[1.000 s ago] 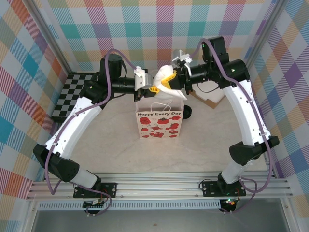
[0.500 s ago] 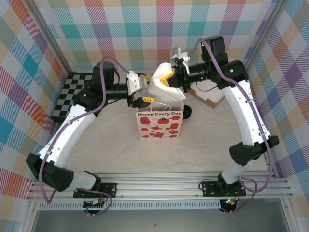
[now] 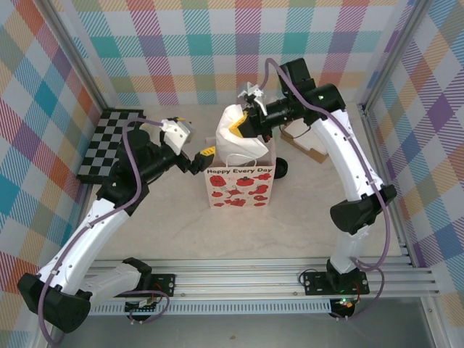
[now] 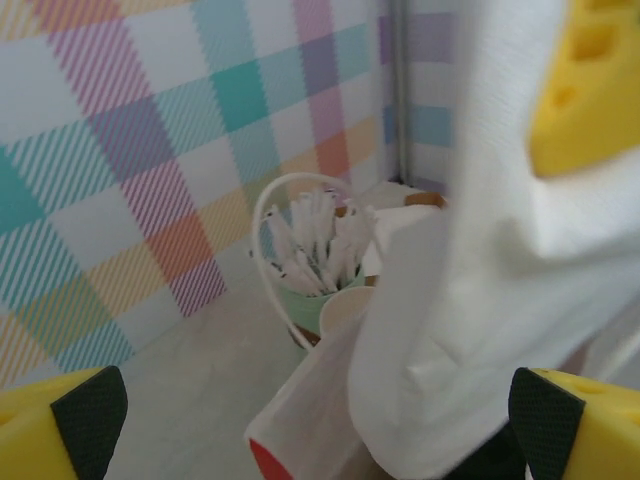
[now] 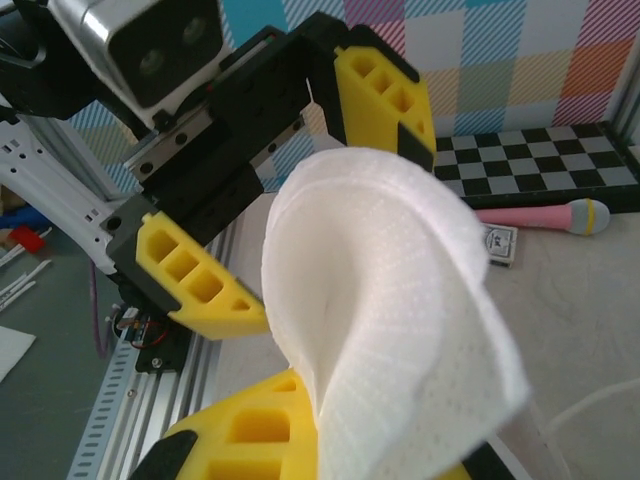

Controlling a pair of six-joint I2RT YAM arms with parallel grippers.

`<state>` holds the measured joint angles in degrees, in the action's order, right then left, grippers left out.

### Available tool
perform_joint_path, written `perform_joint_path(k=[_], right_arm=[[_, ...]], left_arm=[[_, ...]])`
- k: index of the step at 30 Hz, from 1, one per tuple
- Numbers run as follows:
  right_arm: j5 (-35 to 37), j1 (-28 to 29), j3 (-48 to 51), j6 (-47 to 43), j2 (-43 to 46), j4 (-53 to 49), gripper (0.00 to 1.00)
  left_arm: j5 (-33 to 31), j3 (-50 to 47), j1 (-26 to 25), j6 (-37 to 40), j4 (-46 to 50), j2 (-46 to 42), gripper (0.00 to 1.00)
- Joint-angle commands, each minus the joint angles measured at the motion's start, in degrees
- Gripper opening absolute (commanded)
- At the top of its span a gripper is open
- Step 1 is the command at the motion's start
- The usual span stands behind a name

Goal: Pack the takeout coffee

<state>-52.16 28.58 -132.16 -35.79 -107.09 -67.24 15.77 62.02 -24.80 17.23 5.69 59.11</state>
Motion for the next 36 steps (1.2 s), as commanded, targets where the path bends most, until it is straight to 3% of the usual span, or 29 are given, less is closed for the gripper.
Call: perform_joint_path(k=[1, 5, 11, 19, 29, 36], right_arm=[[-3.4, 0.9, -3.9, -2.7, -1.3, -3.6, 0.03], [-2.7, 2.2, -3.8, -1.2, -2.1, -2.7, 0.03], [2.2, 2.9, -2.5, 0.5, -3.9, -0.3, 0.04], [5.2, 3.0, -5.4, -1.7, -9.4, -5.3, 0.06], [12.3, 4.6, -4.5, -2.3, -12.4, -5.5, 0.06], [22.6, 7.0, -3.9, -2.0, -13.0, -5.2, 0.08]], left_arm=[[-14.4, 0.9, 0.5, -16.3, 3.7, -1.6, 1.00], [-24.3, 1.4, 0.5, -25.6, 8.5, -2.0, 1.00], [-33.3, -0.2, 0.6, -38.0, 7.4, -1.3, 1.00], [-36.8, 5.8, 0.6, -50.2, 20.3, 6.0, 1.00], [-34.9, 7.1, 0.5, -51.1, 24.1, 8.0, 1.00], [-32.8, 8.4, 0.5, -51.1, 25.6, 8.1, 1.00]])
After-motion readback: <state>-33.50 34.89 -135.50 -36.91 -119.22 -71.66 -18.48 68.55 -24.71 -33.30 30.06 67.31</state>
